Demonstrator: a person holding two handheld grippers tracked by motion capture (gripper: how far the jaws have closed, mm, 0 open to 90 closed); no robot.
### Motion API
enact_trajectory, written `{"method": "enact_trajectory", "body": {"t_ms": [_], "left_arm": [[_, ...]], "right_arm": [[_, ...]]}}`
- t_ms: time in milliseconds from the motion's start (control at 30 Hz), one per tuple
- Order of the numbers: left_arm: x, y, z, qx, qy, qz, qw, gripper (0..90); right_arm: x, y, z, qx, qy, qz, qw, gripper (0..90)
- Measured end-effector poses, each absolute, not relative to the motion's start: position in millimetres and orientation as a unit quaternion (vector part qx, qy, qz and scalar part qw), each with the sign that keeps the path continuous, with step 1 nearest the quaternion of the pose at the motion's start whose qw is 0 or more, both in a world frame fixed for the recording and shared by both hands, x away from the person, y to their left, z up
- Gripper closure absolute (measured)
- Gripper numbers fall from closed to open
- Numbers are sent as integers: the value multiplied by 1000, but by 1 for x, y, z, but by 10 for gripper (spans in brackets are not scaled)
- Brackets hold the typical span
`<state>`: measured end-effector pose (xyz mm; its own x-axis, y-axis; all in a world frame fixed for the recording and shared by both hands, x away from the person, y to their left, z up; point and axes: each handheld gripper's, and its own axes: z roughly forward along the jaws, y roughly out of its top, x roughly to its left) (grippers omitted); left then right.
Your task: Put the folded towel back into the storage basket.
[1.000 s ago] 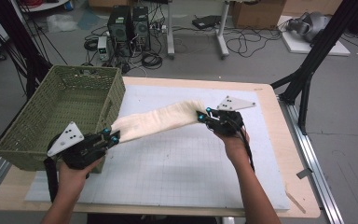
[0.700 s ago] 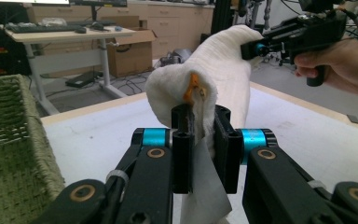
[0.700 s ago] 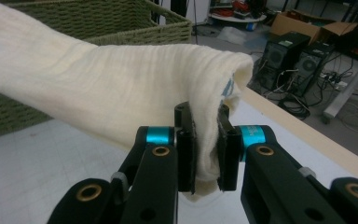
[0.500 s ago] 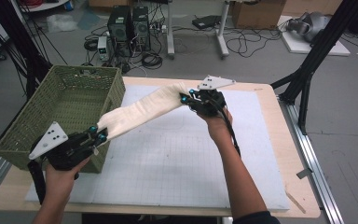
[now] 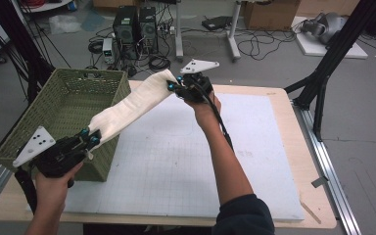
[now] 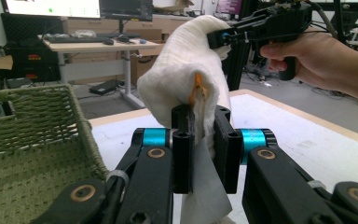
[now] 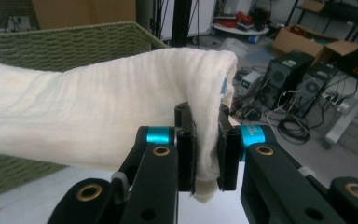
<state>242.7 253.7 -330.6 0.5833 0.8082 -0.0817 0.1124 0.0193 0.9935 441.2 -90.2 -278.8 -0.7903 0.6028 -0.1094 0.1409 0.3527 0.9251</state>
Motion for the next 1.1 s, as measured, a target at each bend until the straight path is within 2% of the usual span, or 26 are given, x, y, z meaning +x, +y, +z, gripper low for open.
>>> {"method": "enact_trajectory", "body": {"t_ms": [433, 1100], "left_arm": [[238, 267, -326, 631, 377, 312, 602, 799], [226, 303, -329, 607, 419, 342, 582, 798]], "right_arm": [[470, -25, -258, 220, 791, 523, 231, 819], [493, 70, -254, 191, 805, 518, 217, 819]]}}
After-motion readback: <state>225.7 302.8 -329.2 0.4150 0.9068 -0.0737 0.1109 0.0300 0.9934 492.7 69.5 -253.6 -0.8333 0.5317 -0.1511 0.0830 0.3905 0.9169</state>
